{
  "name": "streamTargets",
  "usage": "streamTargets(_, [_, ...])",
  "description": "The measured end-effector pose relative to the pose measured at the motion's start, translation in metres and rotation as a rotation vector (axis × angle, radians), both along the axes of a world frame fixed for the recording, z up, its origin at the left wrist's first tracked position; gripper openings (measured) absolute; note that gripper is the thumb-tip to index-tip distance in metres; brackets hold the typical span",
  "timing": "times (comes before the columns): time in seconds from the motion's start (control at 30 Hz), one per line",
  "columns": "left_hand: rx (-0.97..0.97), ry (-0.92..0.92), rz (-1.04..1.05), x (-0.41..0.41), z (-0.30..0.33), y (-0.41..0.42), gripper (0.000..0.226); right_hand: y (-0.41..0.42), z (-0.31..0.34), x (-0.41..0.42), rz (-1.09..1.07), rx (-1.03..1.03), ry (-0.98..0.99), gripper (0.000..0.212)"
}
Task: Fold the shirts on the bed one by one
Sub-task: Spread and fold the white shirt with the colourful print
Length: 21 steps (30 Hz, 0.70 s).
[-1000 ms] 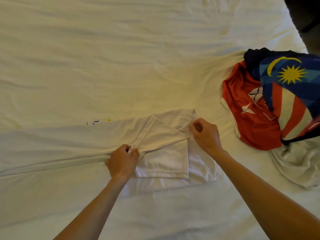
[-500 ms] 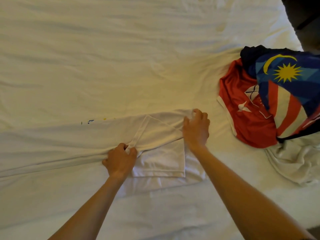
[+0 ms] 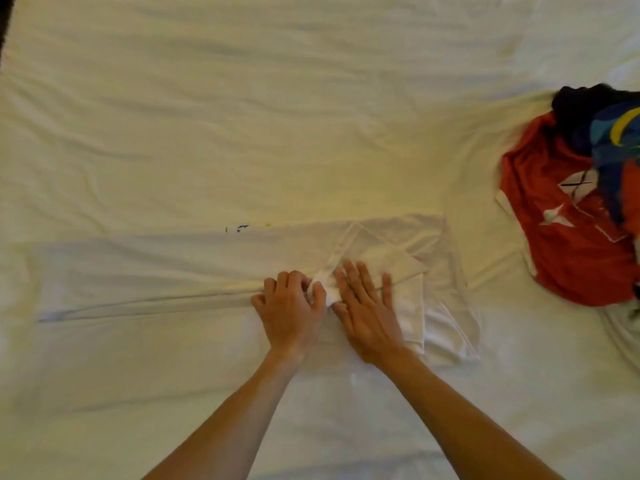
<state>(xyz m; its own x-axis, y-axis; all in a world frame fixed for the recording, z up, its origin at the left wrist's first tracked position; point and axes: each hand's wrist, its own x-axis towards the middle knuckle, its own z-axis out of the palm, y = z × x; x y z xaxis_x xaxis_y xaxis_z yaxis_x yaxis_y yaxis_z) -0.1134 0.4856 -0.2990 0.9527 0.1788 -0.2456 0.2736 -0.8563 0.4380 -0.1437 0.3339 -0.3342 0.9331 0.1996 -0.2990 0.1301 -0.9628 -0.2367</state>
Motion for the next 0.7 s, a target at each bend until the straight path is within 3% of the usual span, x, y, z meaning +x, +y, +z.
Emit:
streamTargets(0.1, [0.075, -0.200, -0.196, -0.001, -0.008, 0.019, 0.026, 0.008, -0.003, -0.004, -0.096, -0.067, 0.010, 0.064])
streamTargets(0.2, [0.064, -0.147, -0.401, 0.004, -0.024, 0.050, 0.048, 0.038, 0.003, -0.005, -0.161, 0.033, -0.028, 0.069])
streamTargets(0.3, [0.179, -0.057, -0.596, 0.006, -0.041, 0.107, 0.061, 0.058, -0.001, -0.009, -0.124, 0.004, -0.038, 0.068])
streamTargets(0.37, [0.280, -0.020, -0.540, 0.009, -0.046, 0.173, 0.064, 0.062, -0.006, -0.011, -0.155, -0.031, -0.041, 0.069])
streamTargets(0.47, [0.412, 0.052, -0.189, 0.016, -0.038, 0.281, 0.071, 0.073, -0.008, -0.012, -0.192, -0.058, -0.072, 0.070])
streamTargets(0.53, [0.429, 0.065, 0.044, 0.027, -0.024, 0.314, 0.075, 0.084, -0.008, -0.013, -0.251, -0.045, -0.111, 0.073])
streamTargets(0.57, [0.394, 0.040, 0.059, 0.033, -0.019, 0.310, 0.074, 0.092, -0.007, -0.014, -0.297, -0.031, -0.119, 0.075])
streamTargets(0.7, [0.102, -0.117, -0.442, 0.034, -0.015, 0.218, 0.061, 0.143, -0.002, -0.028, -0.334, 0.081, -0.198, 0.080])
